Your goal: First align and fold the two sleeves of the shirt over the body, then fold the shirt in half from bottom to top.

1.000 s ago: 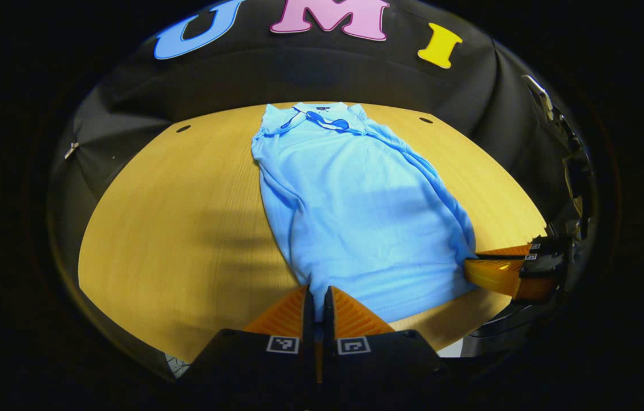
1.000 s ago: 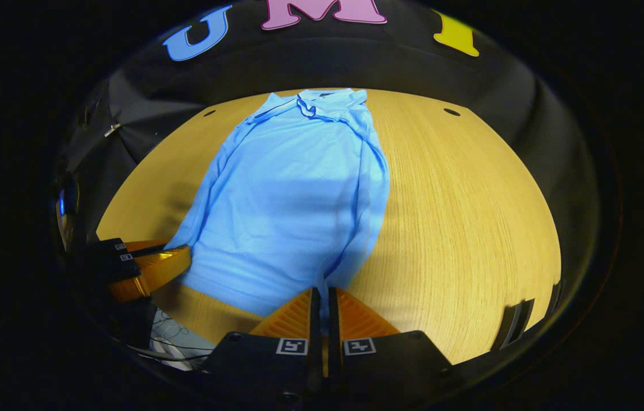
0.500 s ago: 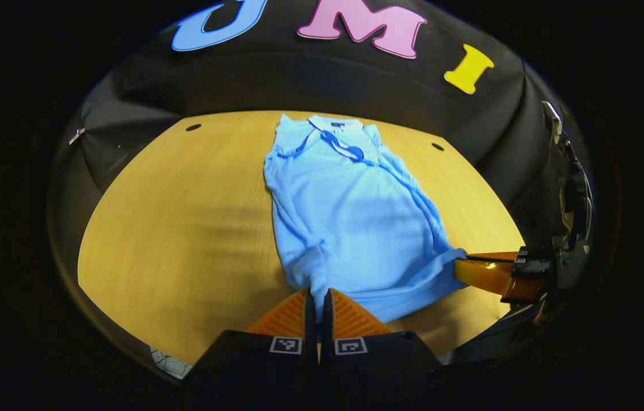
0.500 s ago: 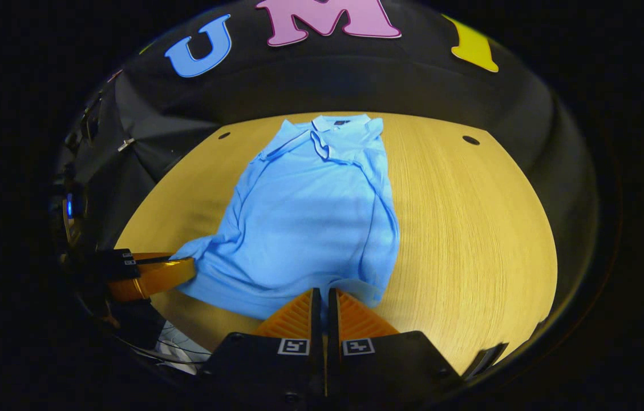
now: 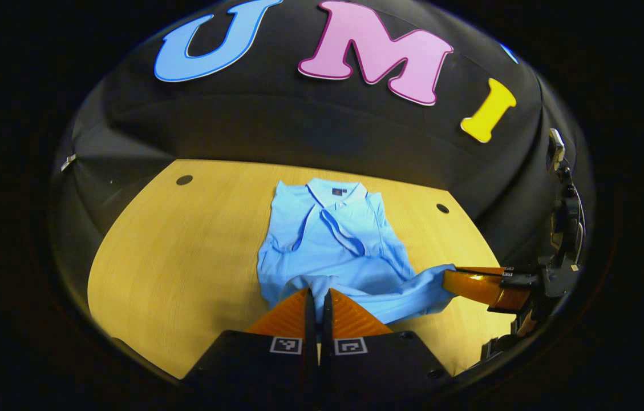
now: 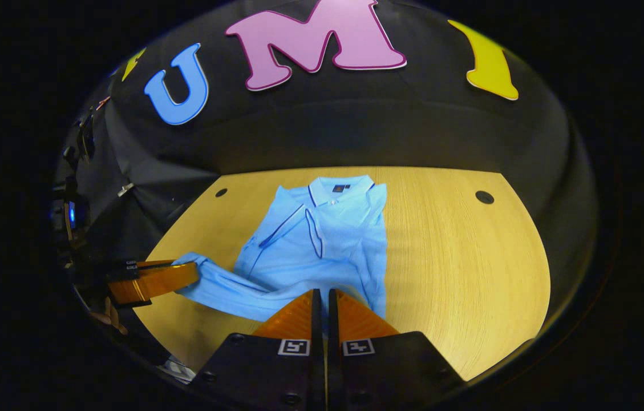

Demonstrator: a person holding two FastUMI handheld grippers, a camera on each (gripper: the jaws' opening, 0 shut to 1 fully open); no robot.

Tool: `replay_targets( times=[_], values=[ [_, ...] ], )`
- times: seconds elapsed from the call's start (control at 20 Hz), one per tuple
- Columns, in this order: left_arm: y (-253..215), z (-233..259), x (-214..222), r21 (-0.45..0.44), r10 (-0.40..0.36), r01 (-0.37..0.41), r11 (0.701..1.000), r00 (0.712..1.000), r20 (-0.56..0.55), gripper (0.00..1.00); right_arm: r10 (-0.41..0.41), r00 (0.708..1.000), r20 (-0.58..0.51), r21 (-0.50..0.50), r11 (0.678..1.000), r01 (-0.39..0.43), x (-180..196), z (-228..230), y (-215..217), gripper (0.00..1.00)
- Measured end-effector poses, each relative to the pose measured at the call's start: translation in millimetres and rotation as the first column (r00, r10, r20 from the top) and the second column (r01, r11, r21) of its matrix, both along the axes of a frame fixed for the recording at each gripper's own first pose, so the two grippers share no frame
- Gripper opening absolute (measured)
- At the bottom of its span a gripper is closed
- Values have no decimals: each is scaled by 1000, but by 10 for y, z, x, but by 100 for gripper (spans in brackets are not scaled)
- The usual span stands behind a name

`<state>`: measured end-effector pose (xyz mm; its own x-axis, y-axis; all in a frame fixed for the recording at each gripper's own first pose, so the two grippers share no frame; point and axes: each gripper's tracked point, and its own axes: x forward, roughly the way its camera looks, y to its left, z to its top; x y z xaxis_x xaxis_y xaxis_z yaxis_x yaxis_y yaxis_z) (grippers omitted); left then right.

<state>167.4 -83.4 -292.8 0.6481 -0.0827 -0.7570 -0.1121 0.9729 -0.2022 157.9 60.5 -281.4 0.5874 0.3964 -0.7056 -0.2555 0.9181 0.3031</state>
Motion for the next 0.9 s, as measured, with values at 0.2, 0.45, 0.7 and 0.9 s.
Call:
replay_targets(
  times=[0.2,0.45,0.7,0.9],
  values=[
    [157,6,693,32,-4,2,999,999,44,6,1,997,74,3,1000,-2,728,68,43,6],
    [352,-122,1494,74,-23,16,997,996,88,6,-11,992,128,25,1000,8,1551,20,225,6],
    [572,-468,2217,100,-38,29,995,995,90,6,-19,987,161,20,1000,16,2296,-198,389,6],
    [692,-861,2662,88,-45,38,995,996,81,6,-39,991,127,6,999,38,2711,-615,448,6]
  ],
)
